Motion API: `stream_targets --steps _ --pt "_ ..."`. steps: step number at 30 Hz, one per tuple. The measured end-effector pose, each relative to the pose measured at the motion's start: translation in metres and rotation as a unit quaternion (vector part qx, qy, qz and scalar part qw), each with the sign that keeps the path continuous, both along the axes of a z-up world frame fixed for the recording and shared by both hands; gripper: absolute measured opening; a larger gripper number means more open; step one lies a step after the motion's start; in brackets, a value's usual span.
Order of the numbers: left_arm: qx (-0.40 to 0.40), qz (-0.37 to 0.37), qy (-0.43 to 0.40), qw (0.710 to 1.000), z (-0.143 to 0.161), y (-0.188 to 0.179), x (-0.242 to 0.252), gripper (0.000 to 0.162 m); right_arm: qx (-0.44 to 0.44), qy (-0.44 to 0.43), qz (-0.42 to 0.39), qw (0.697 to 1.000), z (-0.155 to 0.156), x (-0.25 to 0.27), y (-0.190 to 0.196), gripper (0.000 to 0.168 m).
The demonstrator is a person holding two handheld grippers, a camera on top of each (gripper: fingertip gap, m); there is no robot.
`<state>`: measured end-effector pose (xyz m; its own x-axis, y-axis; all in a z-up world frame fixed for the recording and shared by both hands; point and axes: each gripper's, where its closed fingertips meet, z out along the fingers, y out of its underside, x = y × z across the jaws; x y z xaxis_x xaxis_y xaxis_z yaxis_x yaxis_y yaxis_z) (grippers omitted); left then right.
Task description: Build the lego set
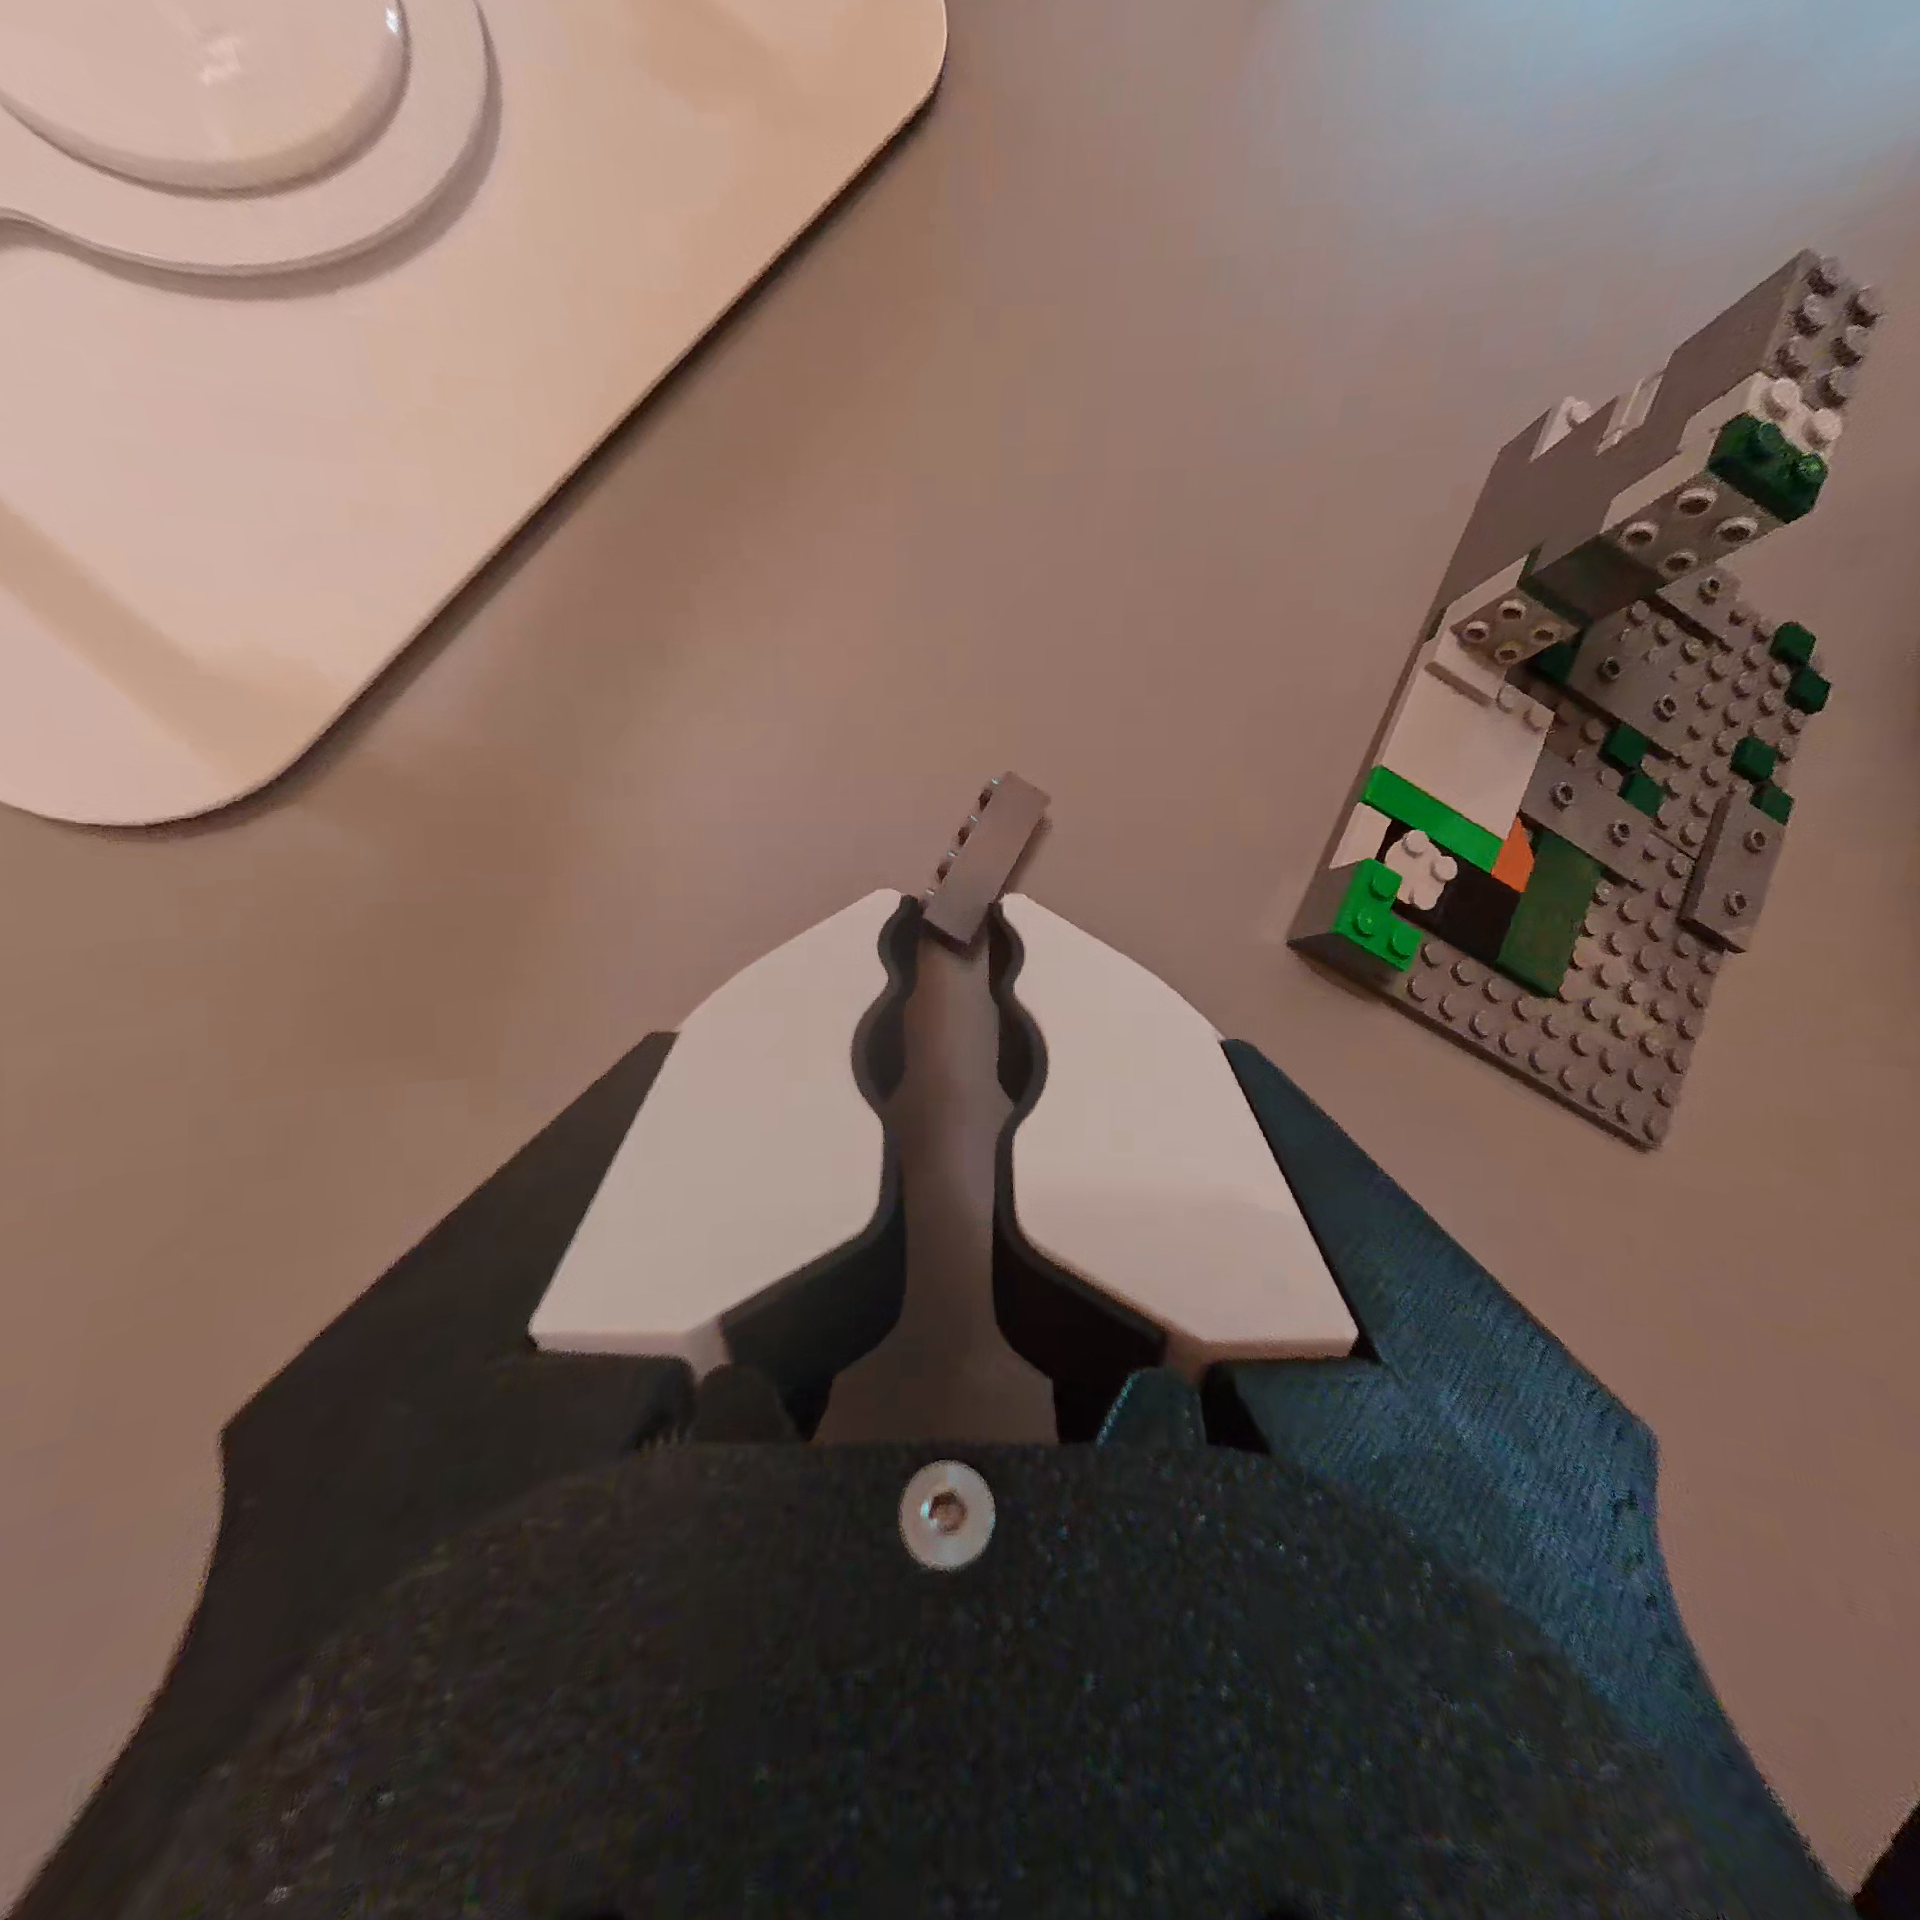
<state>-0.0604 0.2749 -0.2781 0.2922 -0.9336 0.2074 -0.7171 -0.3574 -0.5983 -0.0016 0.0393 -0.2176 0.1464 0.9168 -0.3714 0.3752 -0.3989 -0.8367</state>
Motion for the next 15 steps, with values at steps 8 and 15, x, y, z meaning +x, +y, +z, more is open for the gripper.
stream_targets --steps 8,15 --pt "0.127 -0.013 0.031 0.991 0.002 -0.002 0.002 0.011 0.005 -0.002 -0.002 1.0 0.0 0.002 0.001 0.039" --pt "0.272 -0.06 0.078 0.957 0.0 -0.024 0.004 0.011 0.012 -0.007 -0.001 1.0 0.0 0.003 0.0 0.039"
